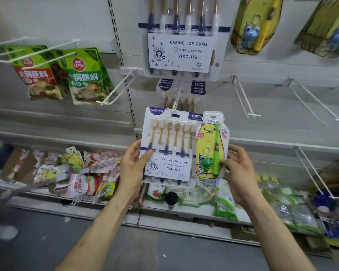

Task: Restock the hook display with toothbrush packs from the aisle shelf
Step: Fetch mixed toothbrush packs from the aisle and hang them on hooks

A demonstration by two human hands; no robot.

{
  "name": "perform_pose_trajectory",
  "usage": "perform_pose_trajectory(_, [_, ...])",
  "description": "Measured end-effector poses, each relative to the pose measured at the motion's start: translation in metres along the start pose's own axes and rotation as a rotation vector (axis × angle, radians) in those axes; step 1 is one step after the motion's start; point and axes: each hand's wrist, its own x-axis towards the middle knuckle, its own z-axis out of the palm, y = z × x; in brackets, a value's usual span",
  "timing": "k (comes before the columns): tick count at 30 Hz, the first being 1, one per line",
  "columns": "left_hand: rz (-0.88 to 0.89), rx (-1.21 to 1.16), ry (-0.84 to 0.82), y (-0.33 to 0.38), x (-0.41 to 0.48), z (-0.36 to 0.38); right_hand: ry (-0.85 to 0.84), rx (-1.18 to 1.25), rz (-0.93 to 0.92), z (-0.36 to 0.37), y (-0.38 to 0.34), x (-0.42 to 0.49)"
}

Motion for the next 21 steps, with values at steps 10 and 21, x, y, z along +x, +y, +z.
perform_pose_trajectory(10, [-0.006,-0.062,-0.017,-0.006,-0.005,-0.006,0.001,0.034,0.019,-0.006,0.005,0.003])
perform_pose_trajectory(21, [0.002,-0.099,-0.036,-0.007,0.000,-0.007,-0.045,0.101,0.037,-0.007,0.006,0.002])
